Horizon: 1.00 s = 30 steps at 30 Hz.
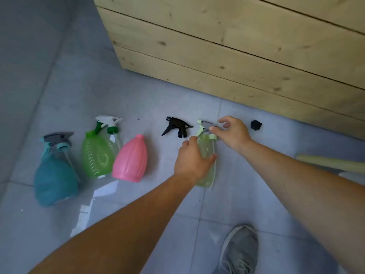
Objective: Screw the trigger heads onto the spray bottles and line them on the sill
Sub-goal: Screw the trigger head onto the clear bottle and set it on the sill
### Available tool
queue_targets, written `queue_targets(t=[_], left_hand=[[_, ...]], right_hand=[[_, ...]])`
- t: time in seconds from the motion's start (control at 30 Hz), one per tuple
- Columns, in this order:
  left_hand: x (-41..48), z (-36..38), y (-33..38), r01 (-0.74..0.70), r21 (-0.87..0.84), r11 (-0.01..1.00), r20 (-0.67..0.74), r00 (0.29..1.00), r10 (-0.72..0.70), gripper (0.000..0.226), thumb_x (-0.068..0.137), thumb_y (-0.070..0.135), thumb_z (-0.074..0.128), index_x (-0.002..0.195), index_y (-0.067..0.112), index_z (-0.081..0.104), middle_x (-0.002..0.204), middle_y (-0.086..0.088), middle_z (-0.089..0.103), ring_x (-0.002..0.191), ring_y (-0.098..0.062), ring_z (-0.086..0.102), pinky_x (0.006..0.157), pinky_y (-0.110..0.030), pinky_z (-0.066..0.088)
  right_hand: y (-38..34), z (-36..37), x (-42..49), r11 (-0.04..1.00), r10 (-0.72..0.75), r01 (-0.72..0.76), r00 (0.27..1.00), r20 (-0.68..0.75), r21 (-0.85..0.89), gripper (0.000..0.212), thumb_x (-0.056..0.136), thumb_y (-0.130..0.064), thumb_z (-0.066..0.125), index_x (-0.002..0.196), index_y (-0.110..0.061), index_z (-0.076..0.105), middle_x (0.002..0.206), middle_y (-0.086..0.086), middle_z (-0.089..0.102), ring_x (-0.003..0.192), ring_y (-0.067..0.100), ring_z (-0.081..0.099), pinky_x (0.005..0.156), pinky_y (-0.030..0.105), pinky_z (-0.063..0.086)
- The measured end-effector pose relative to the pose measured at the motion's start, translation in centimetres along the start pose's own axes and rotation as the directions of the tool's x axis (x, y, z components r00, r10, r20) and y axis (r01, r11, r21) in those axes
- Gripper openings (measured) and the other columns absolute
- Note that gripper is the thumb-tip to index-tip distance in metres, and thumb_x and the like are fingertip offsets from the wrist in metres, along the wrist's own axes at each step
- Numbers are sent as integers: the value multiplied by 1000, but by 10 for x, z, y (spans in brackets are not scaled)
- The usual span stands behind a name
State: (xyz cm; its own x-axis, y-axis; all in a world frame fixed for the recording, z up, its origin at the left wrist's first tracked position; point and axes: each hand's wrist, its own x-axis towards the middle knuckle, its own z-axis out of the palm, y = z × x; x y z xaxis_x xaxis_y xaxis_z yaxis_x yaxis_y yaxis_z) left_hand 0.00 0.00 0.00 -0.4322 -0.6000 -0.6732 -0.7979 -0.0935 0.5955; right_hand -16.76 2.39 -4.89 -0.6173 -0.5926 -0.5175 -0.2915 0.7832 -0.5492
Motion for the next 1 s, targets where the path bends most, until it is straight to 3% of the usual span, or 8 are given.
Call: queue_targets(t=[0.13,0.27,0.43,0.63,0.8,0.93,1.0], left_hand=[[11,7,-5,8,146,989,-18,1000,-6,76,84,53,74,143,17,43,141,-7,53,131,-29,53,99,-47,53],[21,12,-9,9,213,977,-37,999,-1,69,82,56,74,132,16,48,129,-7,62,117,-31,62,90,-46,56],[25,18,-7,2,276,961,-37,999,9,68,85,55,73,134,16,47,125,-8,67,115,-32,65,80,-38,50],[22,26,-6,9,324,946,-23,1000,-2,65,87,55,70,132,14,46,122,-10,68,113,-34,66,79,-39,50],[14,24,-1,-34,196,980,-33,999,41,64,84,52,76,127,14,49,122,-8,68,112,-31,65,76,-35,46],[-4,6,8,-119,-16,993,-50,992,118,84,78,50,83,146,17,46,132,-4,63,120,-24,63,98,-36,52],[-20,-8,15,-160,-105,982,-69,986,154,86,75,48,86,147,19,47,129,0,61,116,-20,63,99,-33,52]], right_hand=[[-2,4,14,997,-28,32,998,56,-67,60,75,-46,80,122,-12,65,120,10,61,109,23,62,80,26,44],[0,9,25,993,-34,39,998,51,-107,55,70,-44,84,111,-10,69,114,8,68,104,24,65,86,31,51],[2,11,28,987,-34,35,999,9,-160,48,64,-44,87,94,-11,70,95,6,72,89,24,67,83,42,57],[0,9,27,994,-9,17,997,80,-104,42,67,-34,88,94,-7,70,91,8,70,88,23,66,83,37,55],[-2,-12,25,996,34,-47,983,181,71,29,69,-23,88,81,-12,64,87,8,71,83,21,67,78,35,53],[-30,-45,12,996,-21,3,979,201,91,23,76,-21,82,74,-14,60,76,8,66,70,19,60,65,31,49],[-51,-65,2,994,-58,40,983,175,102,24,79,-19,79,71,-15,57,84,14,69,75,23,62,64,30,52]])
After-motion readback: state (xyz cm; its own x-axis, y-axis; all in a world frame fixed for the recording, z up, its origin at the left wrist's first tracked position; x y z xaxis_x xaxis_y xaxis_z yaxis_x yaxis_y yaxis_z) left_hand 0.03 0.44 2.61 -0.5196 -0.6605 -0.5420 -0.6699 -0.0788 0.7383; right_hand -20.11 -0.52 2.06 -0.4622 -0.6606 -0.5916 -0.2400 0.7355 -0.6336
